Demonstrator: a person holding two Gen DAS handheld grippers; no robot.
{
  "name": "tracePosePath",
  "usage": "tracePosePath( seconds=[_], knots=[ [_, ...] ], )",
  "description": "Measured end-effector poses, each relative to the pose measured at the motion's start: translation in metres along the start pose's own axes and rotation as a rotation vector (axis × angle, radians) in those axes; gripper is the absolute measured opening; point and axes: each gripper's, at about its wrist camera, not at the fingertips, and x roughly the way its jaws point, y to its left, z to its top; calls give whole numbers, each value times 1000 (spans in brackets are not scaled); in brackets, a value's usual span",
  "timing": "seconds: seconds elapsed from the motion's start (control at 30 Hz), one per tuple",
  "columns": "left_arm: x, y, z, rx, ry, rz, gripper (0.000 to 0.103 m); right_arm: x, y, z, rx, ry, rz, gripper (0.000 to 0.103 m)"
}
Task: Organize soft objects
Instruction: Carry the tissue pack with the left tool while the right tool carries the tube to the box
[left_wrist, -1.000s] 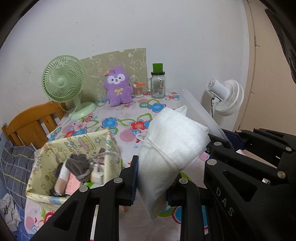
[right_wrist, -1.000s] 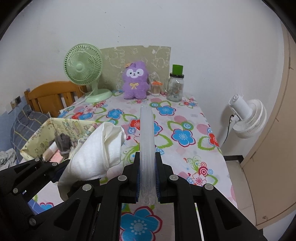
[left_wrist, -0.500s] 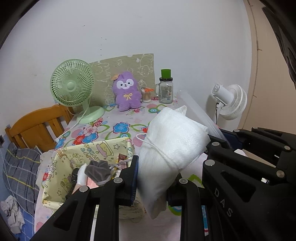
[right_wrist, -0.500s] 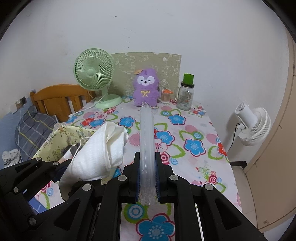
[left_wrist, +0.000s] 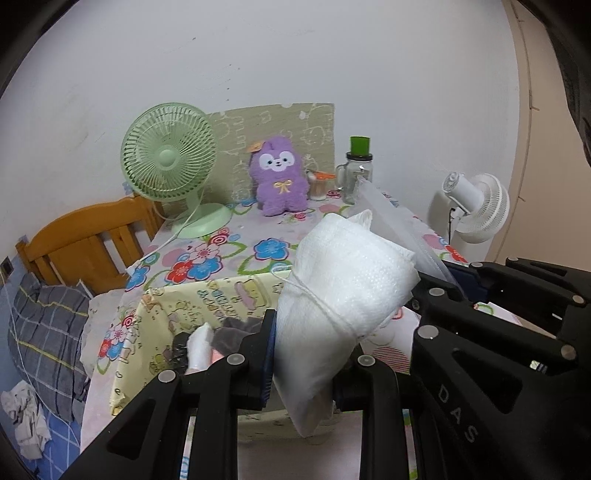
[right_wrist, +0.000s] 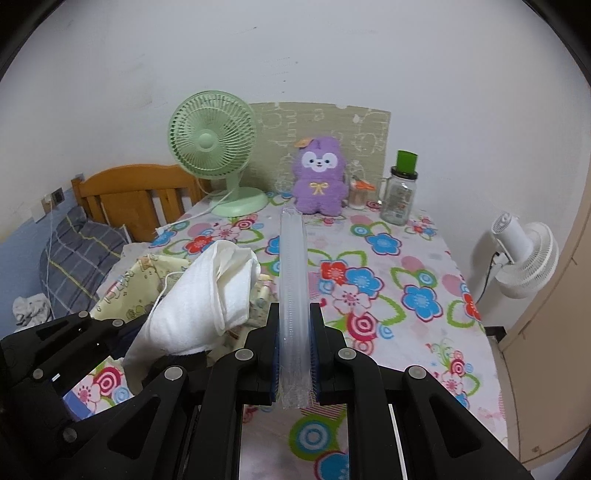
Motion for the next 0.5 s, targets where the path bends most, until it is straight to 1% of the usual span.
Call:
tracePosePath(
  seconds=[0.5],
  knots=[
    [20, 41, -7, -20, 41, 32, 23, 27, 39, 5, -25, 38, 65, 15]
  ],
)
